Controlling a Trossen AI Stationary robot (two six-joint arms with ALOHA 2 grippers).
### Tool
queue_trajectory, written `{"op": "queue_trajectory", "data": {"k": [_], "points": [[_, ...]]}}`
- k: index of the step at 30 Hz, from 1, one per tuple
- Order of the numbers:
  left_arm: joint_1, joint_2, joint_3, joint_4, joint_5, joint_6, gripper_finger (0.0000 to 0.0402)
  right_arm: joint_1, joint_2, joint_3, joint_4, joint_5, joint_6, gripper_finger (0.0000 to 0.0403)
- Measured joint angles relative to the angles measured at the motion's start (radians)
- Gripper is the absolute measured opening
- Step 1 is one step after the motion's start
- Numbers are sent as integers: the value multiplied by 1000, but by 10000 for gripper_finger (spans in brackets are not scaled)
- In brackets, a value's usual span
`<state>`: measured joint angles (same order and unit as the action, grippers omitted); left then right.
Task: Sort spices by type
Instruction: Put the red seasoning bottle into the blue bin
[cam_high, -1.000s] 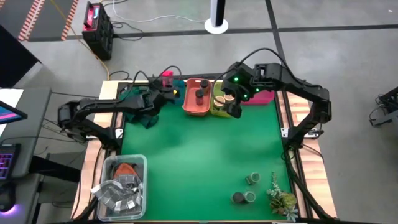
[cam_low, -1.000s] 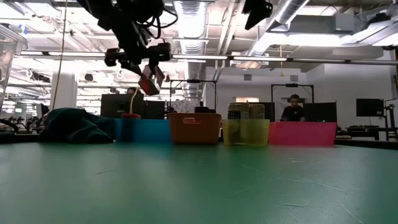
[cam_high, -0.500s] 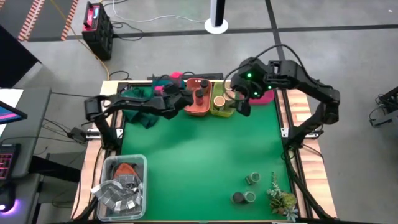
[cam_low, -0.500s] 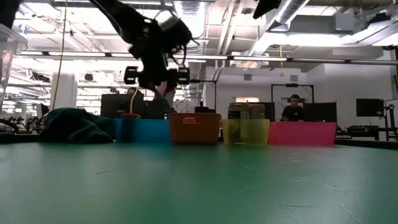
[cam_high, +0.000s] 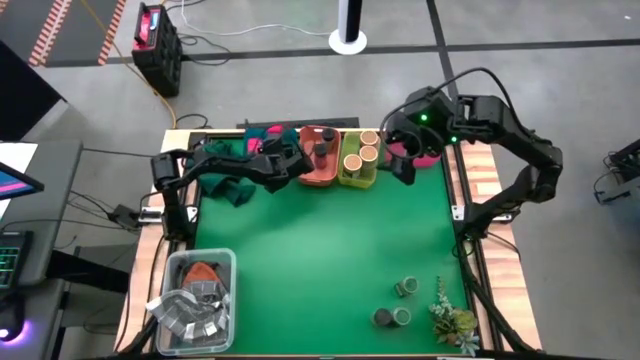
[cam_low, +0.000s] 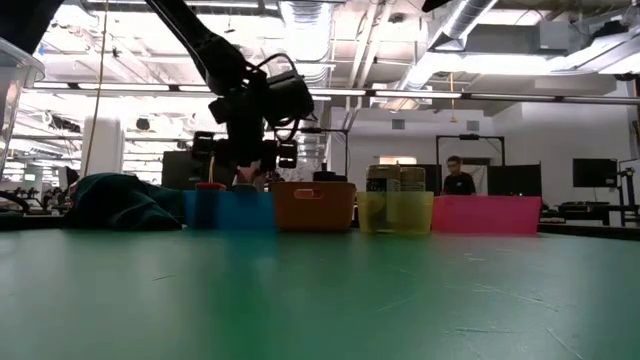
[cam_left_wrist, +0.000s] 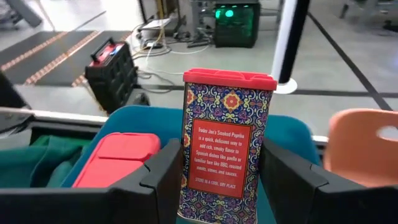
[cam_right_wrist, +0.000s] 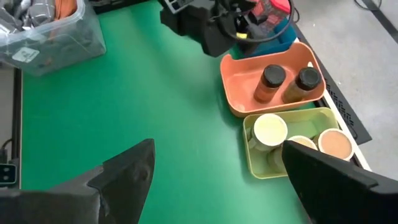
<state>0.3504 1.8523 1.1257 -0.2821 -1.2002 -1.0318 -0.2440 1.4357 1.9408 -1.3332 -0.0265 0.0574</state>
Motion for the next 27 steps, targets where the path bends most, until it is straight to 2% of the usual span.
{"op": "queue_trajectory", "data": {"k": [10,15,18,27], "points": [[55,0,-14,11,18,-20,183,1,7,0,-21,0,2,378],[69,0,-14,12,73,-20,183,1,7,0,-21,0,2,378],[70,0,-15,24,72,-17,183,1,7,0,-21,0,2,378],[95,0,-15,161,90,129,184,5,7,0,-21,1,6,378]]}}
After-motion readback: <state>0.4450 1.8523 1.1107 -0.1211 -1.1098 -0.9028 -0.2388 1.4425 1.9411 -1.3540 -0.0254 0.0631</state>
